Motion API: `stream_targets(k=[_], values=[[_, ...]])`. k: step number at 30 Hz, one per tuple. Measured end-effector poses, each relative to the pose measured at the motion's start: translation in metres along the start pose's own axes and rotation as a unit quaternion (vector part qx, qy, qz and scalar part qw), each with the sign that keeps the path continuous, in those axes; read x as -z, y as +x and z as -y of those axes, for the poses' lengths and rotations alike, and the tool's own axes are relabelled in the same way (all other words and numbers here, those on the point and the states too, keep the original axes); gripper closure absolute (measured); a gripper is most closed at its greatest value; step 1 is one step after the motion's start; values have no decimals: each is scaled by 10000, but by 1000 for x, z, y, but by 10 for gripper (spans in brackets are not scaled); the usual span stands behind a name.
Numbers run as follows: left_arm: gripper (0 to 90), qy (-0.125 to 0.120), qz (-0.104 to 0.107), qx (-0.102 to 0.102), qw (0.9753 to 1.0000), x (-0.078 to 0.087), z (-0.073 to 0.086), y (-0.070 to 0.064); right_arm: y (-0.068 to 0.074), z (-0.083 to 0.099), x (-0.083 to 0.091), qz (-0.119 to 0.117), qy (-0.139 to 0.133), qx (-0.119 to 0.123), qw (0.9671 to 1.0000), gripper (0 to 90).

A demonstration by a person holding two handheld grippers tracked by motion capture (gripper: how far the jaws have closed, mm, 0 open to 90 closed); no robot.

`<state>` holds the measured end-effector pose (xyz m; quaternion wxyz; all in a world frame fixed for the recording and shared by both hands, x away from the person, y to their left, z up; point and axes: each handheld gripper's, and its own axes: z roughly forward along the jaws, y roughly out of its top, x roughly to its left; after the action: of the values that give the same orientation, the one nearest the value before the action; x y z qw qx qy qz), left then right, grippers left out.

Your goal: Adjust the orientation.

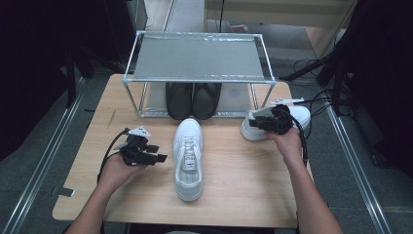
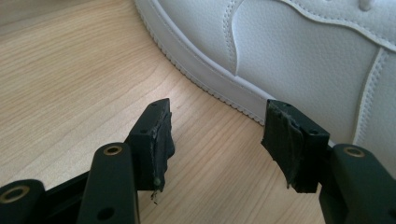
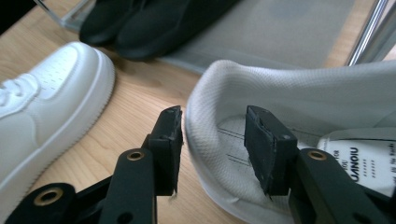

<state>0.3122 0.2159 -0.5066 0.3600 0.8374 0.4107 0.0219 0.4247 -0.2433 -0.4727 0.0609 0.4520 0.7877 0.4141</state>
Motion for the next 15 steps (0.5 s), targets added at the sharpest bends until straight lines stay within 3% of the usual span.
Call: stream_targets(k=[5, 11, 12, 15], values=[[426, 19, -40, 33, 10000, 1, 3, 0, -2, -1, -14, -56, 156, 5, 9999, 596], [426, 47, -64, 66, 9999, 2, 7, -1, 4, -3, -35, 25, 540, 183, 9984, 638], [426, 61, -71, 56, 9999, 3, 7, 0, 6, -3, -37, 132, 616, 243, 9977, 653], [425, 65, -73, 88, 9999, 3, 9, 0, 8, -3, -39, 143, 615, 243, 9977, 690]])
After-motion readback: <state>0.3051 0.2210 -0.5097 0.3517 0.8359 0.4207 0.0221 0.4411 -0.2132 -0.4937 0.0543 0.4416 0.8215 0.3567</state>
